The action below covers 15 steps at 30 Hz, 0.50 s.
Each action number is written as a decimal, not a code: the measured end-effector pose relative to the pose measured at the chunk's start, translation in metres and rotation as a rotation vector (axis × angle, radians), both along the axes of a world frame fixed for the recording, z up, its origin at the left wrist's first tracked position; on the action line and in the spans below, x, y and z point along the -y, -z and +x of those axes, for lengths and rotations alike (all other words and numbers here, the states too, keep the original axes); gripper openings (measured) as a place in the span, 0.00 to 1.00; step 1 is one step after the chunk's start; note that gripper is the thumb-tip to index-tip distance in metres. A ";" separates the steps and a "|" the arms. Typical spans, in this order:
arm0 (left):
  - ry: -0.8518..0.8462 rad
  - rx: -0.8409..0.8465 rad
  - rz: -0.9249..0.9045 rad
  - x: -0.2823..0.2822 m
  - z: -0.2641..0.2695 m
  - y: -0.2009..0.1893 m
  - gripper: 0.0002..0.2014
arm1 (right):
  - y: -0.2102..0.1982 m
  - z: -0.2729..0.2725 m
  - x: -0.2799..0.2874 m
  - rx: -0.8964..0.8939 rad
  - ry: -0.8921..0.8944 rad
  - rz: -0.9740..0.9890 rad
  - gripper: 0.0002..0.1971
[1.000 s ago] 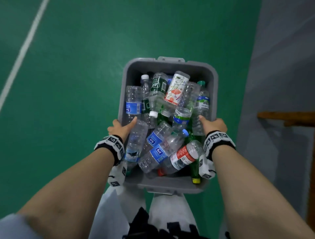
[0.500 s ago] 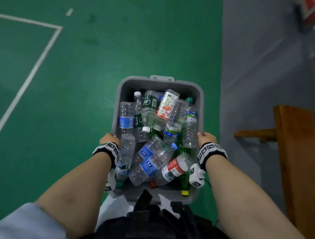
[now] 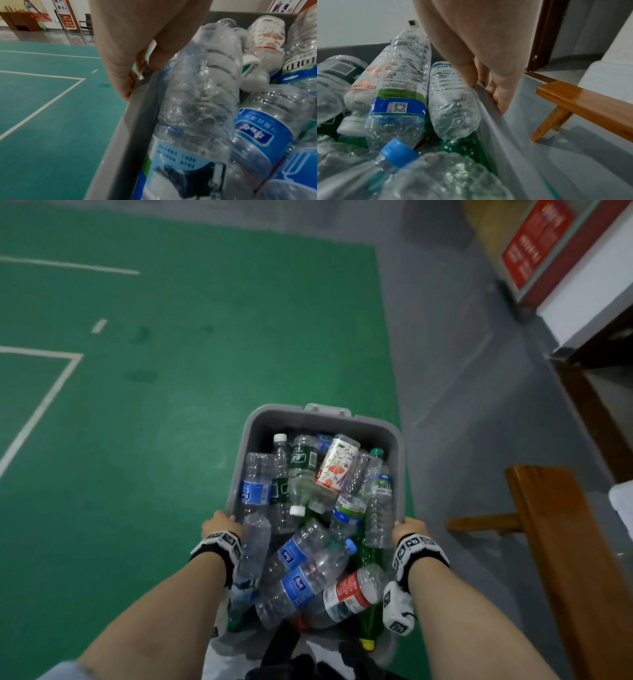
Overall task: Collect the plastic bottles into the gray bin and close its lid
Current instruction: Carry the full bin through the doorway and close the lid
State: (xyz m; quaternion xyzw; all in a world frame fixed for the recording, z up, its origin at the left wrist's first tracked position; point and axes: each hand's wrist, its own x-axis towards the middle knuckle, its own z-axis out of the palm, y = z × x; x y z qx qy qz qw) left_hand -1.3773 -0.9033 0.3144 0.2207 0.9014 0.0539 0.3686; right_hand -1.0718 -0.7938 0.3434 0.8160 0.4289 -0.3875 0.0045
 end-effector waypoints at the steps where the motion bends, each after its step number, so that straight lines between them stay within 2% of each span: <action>1: 0.016 0.001 0.003 -0.019 -0.004 -0.002 0.15 | 0.000 -0.002 -0.012 -0.009 0.027 -0.002 0.18; 8: 0.179 -0.047 0.116 -0.175 -0.026 -0.015 0.16 | -0.004 -0.014 -0.111 -0.015 0.190 0.106 0.18; 15: 0.307 -0.053 0.078 -0.299 -0.018 -0.021 0.16 | -0.018 -0.002 -0.198 0.008 0.328 0.186 0.20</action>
